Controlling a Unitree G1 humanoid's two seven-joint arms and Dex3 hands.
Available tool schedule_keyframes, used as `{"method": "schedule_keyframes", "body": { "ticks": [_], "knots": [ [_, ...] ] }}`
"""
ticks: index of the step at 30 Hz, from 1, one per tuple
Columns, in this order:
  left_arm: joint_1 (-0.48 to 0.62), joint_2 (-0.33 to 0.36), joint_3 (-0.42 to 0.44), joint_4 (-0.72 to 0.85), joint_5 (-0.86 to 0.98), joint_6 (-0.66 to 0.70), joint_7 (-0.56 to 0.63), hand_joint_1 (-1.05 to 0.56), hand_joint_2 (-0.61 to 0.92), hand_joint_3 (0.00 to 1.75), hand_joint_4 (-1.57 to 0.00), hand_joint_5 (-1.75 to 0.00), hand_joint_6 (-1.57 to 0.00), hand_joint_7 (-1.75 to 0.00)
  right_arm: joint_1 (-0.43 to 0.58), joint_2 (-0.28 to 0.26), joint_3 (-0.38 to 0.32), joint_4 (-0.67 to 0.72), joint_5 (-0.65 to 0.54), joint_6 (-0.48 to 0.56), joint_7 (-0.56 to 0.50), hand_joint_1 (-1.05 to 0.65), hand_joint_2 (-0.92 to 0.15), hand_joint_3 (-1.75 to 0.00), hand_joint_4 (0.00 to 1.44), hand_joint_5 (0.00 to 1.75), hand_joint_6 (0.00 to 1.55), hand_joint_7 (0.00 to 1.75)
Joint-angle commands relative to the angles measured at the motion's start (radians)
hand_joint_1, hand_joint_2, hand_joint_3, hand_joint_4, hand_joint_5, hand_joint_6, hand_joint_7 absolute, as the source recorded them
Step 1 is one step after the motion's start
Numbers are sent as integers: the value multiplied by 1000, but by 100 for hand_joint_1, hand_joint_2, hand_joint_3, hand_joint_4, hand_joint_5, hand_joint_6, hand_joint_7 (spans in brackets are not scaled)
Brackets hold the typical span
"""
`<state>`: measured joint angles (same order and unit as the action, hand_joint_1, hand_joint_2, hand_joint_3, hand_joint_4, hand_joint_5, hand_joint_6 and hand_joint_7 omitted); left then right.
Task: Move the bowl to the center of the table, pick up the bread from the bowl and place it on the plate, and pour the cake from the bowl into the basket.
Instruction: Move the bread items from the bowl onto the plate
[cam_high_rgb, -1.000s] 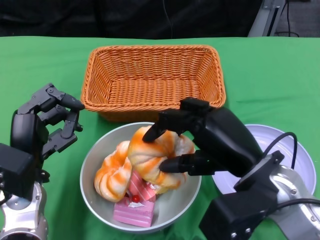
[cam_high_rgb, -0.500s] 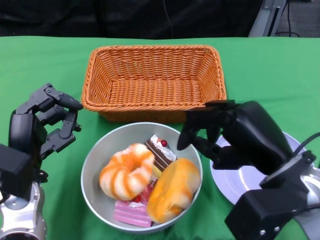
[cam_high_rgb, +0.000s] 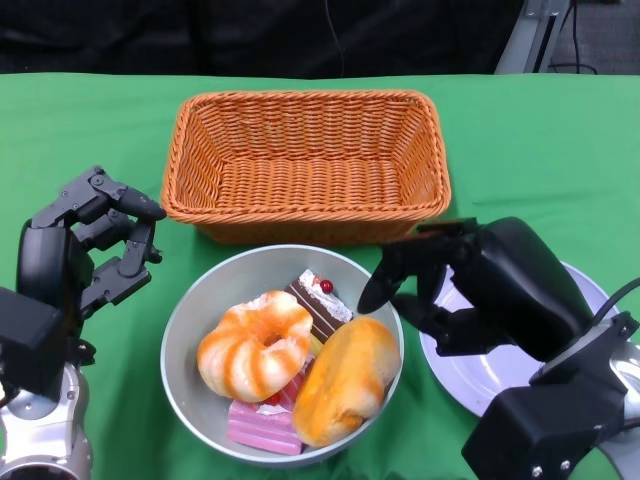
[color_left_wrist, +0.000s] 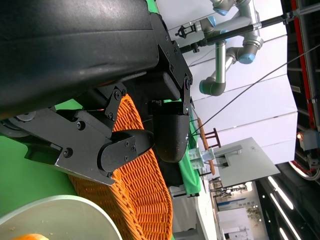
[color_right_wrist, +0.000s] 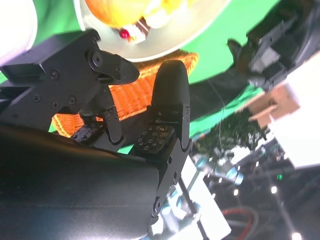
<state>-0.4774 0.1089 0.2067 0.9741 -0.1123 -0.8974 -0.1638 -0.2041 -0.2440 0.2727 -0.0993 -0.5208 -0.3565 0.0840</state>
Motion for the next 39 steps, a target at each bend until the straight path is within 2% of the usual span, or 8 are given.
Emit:
{"method": "schedule_keyframes", "body": {
  "ticks": [1, 2, 5, 8, 14, 18, 27, 39],
  "knots": [
    [1, 16, 6, -4, 2, -8, 10, -13, 73, 81, -80, -168, -75, -130, -24, -46, 4, -34, 39, 2, 84, -17, -79, -10, 72, 90, 91, 23],
    [-1, 16, 6, -1, 1, -9, 8, -13, 73, 81, -80, -168, -75, -130, -29, -65, 7, -46, 41, 5, 121, -18, -80, -7, 72, 83, 91, 17],
    [-3, 15, 7, 4, -6, -9, -2, -13, 73, 82, -79, -170, -75, -132, -41, -108, 13, -80, 50, 16, 212, -27, -80, -1, 68, 30, 74, 2],
    [-3, 14, 8, 5, -9, -8, -3, -13, 73, 81, -79, -170, -75, -132, -46, -135, 16, -113, 62, 38, 279, -32, -76, 0, 62, 16, 65, 0],
    [1, 14, 5, -2, -15, -3, -15, -13, 74, 81, -79, -169, -75, -132, -50, -152, 14, -176, 98, 106, 379, -41, -74, 0, 55, 7, 58, 0],
    [4, 12, 6, -5, -16, 1, -17, -12, 75, 79, -78, -169, -74, -131, -55, -155, 13, -188, 118, 127, 411, -59, -78, -1, 49, 2, 55, 0],
    [-2, 11, 5, 4, -10, -11, -13, -13, 75, 77, -79, -169, -76, -129, -46, -124, 42, -111, 6, -17, 249, -63, -79, 0, 60, 6, 64, 3],
    [0, 4, 4, -5, -2, -8, 0, -13, 75, 78, -78, -171, -76, -130, -63, -116, 74, -35, -100, -69, 162, -59, -77, 0, 63, 5, 68, 1]
  ]
}}
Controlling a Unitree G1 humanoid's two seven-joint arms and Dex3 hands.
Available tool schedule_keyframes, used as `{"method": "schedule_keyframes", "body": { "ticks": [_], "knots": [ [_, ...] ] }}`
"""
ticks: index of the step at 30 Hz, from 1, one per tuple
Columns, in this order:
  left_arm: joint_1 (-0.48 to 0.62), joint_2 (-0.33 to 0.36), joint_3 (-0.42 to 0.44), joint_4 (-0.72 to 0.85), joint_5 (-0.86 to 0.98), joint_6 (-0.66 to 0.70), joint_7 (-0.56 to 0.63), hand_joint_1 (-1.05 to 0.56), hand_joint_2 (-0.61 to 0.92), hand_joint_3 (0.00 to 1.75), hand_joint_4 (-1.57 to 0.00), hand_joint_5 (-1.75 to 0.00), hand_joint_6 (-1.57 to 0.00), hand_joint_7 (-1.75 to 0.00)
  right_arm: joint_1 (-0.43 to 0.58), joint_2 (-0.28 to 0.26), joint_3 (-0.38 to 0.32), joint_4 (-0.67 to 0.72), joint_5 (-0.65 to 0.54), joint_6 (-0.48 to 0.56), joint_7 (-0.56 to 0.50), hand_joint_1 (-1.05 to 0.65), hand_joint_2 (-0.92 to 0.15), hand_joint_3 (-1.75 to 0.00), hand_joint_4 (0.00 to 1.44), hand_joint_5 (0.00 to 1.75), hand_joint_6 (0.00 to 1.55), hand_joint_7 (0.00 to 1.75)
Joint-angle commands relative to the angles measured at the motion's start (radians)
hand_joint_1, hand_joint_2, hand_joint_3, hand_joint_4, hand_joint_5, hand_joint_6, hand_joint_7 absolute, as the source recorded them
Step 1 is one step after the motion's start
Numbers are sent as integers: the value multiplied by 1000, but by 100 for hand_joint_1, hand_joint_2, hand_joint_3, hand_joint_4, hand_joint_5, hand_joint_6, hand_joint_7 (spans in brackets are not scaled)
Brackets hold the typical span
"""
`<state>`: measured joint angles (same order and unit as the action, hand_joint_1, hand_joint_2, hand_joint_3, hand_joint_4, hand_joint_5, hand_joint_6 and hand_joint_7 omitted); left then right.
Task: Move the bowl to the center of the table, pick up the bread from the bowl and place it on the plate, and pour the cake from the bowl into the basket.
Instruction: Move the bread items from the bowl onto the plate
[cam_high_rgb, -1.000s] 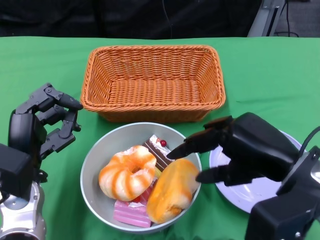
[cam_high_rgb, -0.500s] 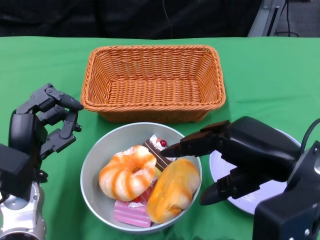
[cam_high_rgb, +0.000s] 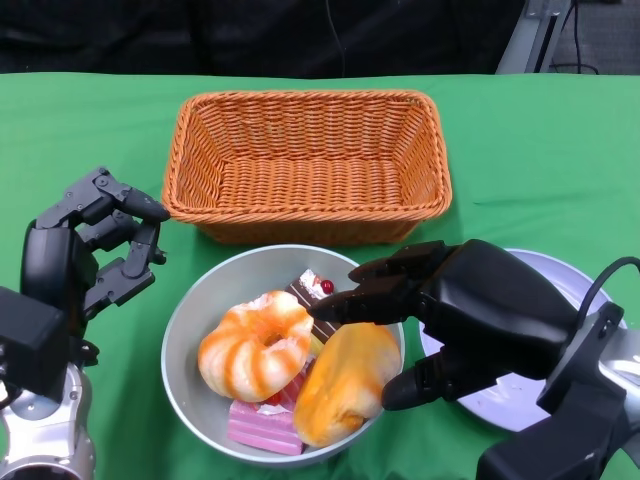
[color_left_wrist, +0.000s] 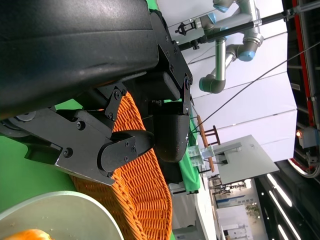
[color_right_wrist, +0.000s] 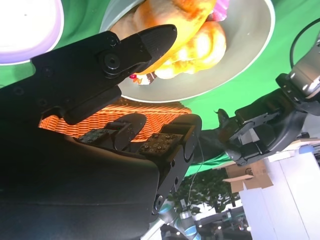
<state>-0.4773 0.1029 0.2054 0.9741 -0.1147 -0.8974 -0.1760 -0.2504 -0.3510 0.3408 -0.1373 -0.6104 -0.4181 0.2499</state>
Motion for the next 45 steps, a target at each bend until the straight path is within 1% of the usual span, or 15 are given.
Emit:
{"method": "schedule_keyframes", "body": {
  "ticks": [1, 8, 13, 23, 36, 40, 45],
  "knots": [
    [1, 10, 6, -5, 1, -9, 13, -13, 75, 78, -78, -171, -76, -130, -19, -12, 9, 7, -13, -8, 1, -59, -77, 0, 63, 5, 68, 1],
    [1, 8, 5, -5, -4, -10, 8, -13, 74, 80, -79, -170, -77, -131, -36, -21, 29, 55, -65, -56, -33, -60, -74, 0, 65, 4, 70, 1],
    [0, 7, 4, -1, 2, -19, 15, -13, 73, 80, -79, -171, -76, -132, -43, -27, 42, 59, -108, -62, -36, -63, -75, 0, 64, 3, 69, 0],
    [-1, 5, 4, 2, 3, -24, 13, -13, 73, 81, -80, -169, -77, -130, -66, -13, 81, 97, -175, -74, -69, -68, -76, -1, 65, 2, 71, 0],
    [-1, 3, 3, -1, 1, -20, 14, -13, 74, 79, -79, -169, -77, -129, -78, -2, 91, 119, -185, -70, -95, -65, -76, 0, 66, 1, 71, 0],
    [-2, 5, 4, -2, 0, -15, 15, -14, 75, 78, -80, -169, -77, -129, -84, -2, 94, 116, -185, -53, -71, -63, -79, -1, 66, 1, 72, 0],
    [1, 6, 2, -3, 8, -22, 22, -14, 75, 78, -79, -170, -76, -130, -77, -5, 99, 106, -186, -39, -50, -62, -79, 0, 66, 0, 73, 0]
  ]
}}
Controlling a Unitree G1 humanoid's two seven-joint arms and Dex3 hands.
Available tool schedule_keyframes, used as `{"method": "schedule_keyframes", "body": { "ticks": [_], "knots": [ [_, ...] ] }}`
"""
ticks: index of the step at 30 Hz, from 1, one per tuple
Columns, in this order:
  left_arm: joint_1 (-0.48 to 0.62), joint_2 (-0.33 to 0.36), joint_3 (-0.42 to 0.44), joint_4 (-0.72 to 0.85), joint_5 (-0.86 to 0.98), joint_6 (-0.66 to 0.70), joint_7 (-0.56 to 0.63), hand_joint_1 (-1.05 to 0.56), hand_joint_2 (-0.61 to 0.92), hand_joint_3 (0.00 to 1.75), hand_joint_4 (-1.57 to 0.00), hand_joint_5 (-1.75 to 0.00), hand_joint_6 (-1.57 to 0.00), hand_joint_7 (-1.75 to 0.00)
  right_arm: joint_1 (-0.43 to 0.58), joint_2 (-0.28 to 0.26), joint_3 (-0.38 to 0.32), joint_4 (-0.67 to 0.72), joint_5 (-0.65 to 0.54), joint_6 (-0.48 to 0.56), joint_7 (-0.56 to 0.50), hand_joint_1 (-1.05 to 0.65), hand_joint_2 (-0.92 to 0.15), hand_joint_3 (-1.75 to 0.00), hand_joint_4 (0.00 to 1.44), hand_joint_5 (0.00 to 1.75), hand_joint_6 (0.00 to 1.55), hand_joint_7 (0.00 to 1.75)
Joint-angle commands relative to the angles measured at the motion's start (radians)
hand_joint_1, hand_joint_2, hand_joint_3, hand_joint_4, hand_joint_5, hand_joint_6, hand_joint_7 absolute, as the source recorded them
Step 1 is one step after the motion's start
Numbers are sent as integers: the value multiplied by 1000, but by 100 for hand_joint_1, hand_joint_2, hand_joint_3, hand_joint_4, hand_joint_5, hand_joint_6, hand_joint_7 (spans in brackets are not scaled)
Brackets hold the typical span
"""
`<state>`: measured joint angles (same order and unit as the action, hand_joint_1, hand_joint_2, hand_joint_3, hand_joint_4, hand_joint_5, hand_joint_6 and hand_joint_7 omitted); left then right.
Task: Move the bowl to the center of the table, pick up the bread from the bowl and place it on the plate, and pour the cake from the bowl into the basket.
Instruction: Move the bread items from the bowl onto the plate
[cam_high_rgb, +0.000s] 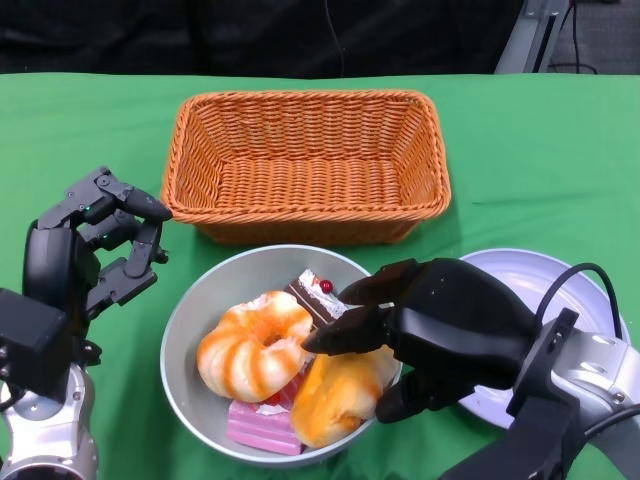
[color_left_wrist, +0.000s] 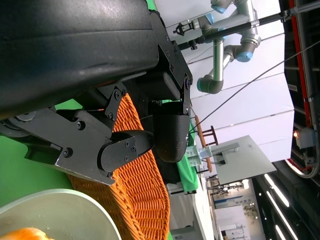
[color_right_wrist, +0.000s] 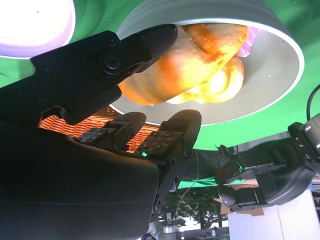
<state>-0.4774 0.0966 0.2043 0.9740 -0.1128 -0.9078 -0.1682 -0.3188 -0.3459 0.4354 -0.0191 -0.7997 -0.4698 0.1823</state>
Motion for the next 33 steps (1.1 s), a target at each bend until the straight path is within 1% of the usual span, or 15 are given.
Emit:
{"method": "schedule_keyframes", "body": {
  "ticks": [1, 10, 13, 16, 21, 33],
  "knots": [
    [2, 11, 3, -5, 5, -8, 14, -14, 75, 78, -79, -170, -76, -130, -8, -12, 7, -16, -1, 18, 23, -62, -79, -1, 65, 0, 72, 0],
    [3, 7, 2, -9, 4, -4, 18, -14, 75, 78, -79, -170, -77, -130, -9, -17, 18, -37, -10, 48, 53, -63, -81, -1, 64, 0, 70, 0],
    [-1, 4, 2, -5, 5, -10, 22, -14, 74, 79, -80, -169, -78, -129, -27, -6, 37, -33, -38, 99, 98, -62, -81, 0, 63, 0, 68, 0],
    [-2, 4, 2, -3, 3, -10, 18, -14, 73, 81, -81, -169, -79, -128, -34, -1, 48, -33, -48, 119, 110, -62, -81, 0, 63, 0, 68, 0],
    [-2, 4, 1, -1, -3, -10, 7, -14, 73, 81, -80, -170, -78, -128, -49, 7, 72, -20, -75, 144, 105, -63, -82, -1, 62, 0, 67, 0],
    [3, 3, -6, -5, 14, -16, 22, -14, 73, 81, -79, -171, -77, -128, -58, 16, 88, -3, -90, 170, 96, -63, -84, -1, 62, 0, 65, 0]
  ]
}}
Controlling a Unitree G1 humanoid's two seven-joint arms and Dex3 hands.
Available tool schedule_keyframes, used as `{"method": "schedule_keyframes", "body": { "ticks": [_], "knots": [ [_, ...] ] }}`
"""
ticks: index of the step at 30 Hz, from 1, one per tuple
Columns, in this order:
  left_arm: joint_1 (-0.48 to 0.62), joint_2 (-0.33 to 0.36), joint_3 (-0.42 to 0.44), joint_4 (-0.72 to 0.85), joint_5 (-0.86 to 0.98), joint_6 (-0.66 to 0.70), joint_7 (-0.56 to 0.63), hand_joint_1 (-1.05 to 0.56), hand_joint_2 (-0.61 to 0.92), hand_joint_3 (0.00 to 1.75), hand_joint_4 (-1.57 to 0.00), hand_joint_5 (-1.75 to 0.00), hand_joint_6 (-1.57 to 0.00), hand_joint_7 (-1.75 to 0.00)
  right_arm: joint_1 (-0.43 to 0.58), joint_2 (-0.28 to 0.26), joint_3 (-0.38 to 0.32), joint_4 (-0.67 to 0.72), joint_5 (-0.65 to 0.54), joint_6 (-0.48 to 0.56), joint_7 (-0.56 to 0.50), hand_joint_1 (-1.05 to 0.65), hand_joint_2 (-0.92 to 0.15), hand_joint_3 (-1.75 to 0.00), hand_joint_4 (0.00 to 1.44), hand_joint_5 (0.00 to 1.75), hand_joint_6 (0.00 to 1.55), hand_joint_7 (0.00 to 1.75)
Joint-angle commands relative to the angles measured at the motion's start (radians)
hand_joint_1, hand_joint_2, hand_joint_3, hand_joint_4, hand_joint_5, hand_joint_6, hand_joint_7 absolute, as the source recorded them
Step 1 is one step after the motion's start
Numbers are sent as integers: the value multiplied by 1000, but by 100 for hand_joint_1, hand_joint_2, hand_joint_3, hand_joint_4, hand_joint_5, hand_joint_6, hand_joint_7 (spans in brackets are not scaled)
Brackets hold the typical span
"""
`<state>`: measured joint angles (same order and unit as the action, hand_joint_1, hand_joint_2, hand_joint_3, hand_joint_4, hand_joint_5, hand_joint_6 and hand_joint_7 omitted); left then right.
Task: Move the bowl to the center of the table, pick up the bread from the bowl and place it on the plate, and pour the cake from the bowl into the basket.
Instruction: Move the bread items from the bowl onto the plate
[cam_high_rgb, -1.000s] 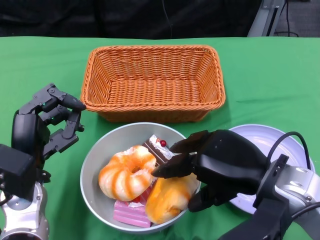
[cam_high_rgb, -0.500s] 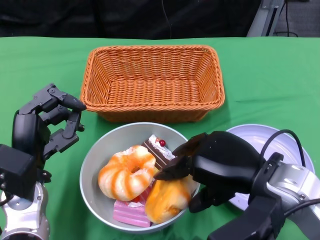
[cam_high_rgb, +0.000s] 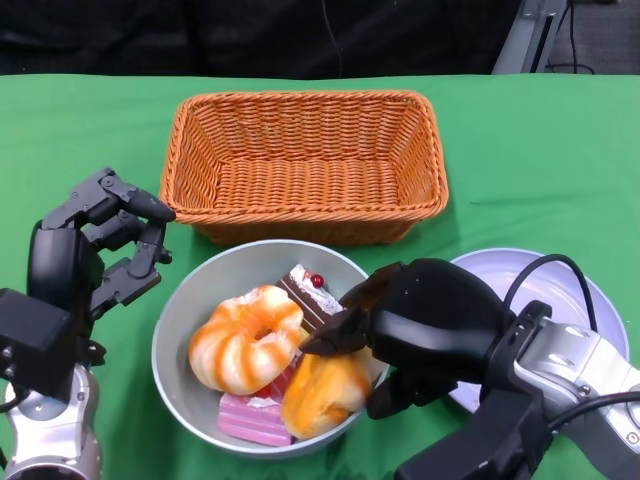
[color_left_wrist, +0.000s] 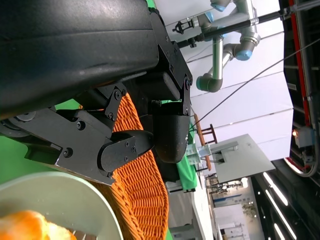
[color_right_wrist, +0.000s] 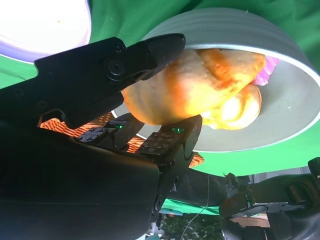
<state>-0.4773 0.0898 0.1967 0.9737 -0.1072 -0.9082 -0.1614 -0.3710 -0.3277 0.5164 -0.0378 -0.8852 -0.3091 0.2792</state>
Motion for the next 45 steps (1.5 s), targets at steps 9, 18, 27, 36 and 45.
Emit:
{"method": "schedule_keyframes", "body": {
  "ticks": [9, 18, 27, 36, 45],
  "knots": [
    [-2, 11, 7, 3, 3, -13, 9, -14, 72, 82, -79, -170, -77, -128, -13, -7, 2, 17, 37, 10, 13, -61, -84, 0, 62, 0, 66, 1],
    [-6, 11, 10, 9, 0, -11, 9, -14, 73, 82, -79, -170, -77, -128, -12, -8, -7, -24, 63, 45, 68, -60, -84, 0, 64, 1, 68, 1],
    [-11, 14, 14, 18, 0, -10, 11, -14, 73, 81, -79, -171, -76, -129, -20, -21, -14, -93, 68, 84, 150, -63, -86, -1, 63, 0, 67, 0],
    [-20, 14, 17, 35, -4, -17, 4, -13, 73, 81, -80, -171, -76, -129, -19, -22, -20, -124, 67, 109, 187, -64, -87, 0, 61, 0, 66, 0],
    [-18, 15, 11, 35, 10, -19, 19, -14, 74, 79, -79, -171, -76, -128, -24, -9, -14, -93, 60, 105, 163, -64, -87, -1, 61, 0, 66, 0]
  ]
}}
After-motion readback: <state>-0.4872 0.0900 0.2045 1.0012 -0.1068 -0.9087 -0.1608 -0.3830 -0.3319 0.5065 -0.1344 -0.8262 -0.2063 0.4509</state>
